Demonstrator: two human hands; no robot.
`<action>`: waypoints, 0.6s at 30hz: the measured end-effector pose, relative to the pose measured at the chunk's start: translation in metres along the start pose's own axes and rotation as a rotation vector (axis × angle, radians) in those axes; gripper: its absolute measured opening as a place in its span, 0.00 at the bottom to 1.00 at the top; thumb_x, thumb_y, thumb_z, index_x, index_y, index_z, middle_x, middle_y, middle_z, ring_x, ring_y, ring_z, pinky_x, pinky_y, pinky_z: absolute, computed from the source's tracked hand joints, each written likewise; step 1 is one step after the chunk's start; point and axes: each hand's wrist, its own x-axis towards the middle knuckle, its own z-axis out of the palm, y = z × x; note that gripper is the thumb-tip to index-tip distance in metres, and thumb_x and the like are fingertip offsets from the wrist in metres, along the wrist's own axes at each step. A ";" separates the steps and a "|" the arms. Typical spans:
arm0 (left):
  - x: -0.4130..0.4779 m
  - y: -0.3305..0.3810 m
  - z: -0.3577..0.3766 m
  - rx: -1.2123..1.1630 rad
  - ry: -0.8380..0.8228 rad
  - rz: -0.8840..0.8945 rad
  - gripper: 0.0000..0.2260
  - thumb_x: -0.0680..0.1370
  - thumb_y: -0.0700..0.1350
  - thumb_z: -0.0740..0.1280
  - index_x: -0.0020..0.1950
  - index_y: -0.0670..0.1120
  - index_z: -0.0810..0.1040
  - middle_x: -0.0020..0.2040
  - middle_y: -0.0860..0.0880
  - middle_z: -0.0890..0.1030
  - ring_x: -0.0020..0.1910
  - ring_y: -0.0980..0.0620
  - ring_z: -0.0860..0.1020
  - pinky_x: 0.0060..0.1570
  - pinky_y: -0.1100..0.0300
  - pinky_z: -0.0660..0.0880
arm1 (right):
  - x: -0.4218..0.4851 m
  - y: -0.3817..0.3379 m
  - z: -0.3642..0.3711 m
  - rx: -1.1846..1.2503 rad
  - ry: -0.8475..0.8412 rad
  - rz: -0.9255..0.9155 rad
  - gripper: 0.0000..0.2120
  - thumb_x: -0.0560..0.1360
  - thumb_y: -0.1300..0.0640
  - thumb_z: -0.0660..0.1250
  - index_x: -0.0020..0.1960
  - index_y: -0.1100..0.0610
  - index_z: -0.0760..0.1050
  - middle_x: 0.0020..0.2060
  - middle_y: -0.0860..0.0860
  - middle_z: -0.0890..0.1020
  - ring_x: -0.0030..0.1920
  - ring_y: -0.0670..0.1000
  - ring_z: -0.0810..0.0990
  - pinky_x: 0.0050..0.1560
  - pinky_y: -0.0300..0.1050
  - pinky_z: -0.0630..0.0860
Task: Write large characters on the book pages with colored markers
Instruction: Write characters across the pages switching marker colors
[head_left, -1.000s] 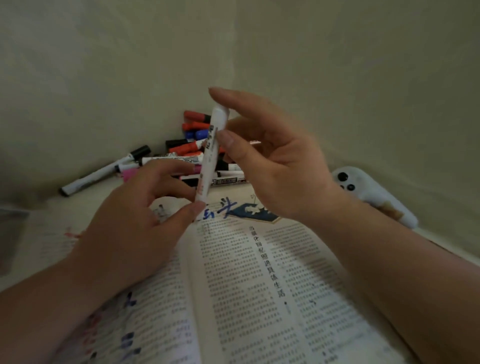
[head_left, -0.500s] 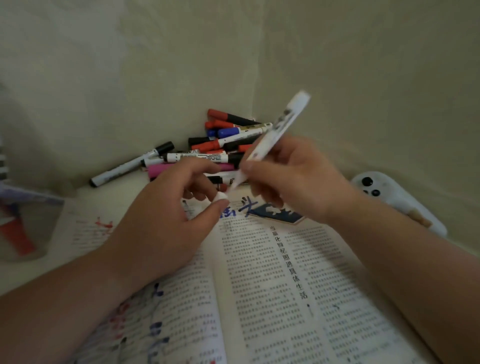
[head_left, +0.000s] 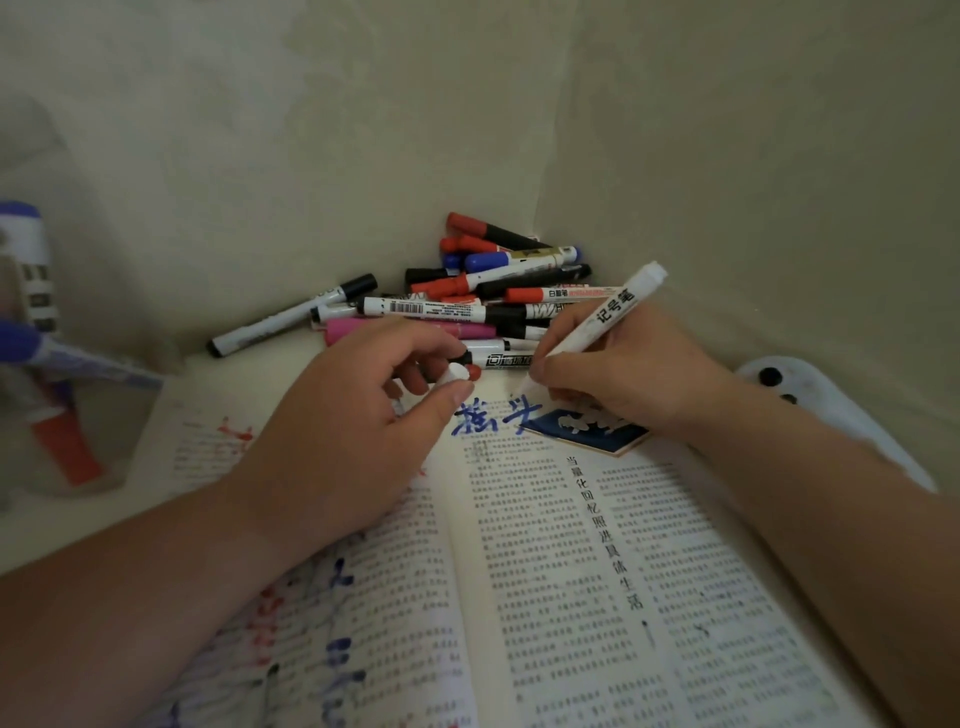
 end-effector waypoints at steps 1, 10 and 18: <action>0.000 0.000 0.000 0.005 -0.005 0.001 0.10 0.75 0.49 0.72 0.51 0.64 0.76 0.49 0.64 0.77 0.48 0.62 0.76 0.45 0.72 0.71 | 0.000 0.000 0.000 -0.007 0.003 0.001 0.02 0.72 0.62 0.75 0.43 0.60 0.83 0.31 0.53 0.84 0.30 0.47 0.81 0.34 0.43 0.77; 0.000 -0.002 0.000 0.009 -0.017 0.012 0.10 0.75 0.48 0.74 0.50 0.63 0.78 0.45 0.63 0.79 0.47 0.61 0.77 0.46 0.70 0.71 | 0.000 -0.004 0.001 -0.069 -0.018 -0.020 0.03 0.73 0.60 0.75 0.41 0.57 0.83 0.31 0.50 0.85 0.31 0.45 0.82 0.35 0.40 0.78; -0.001 -0.001 -0.001 0.004 -0.026 0.011 0.10 0.75 0.49 0.73 0.49 0.64 0.77 0.44 0.64 0.79 0.48 0.62 0.77 0.46 0.73 0.70 | 0.000 -0.004 -0.001 -0.054 -0.037 -0.018 0.03 0.73 0.61 0.74 0.41 0.59 0.83 0.32 0.52 0.85 0.32 0.48 0.82 0.37 0.45 0.78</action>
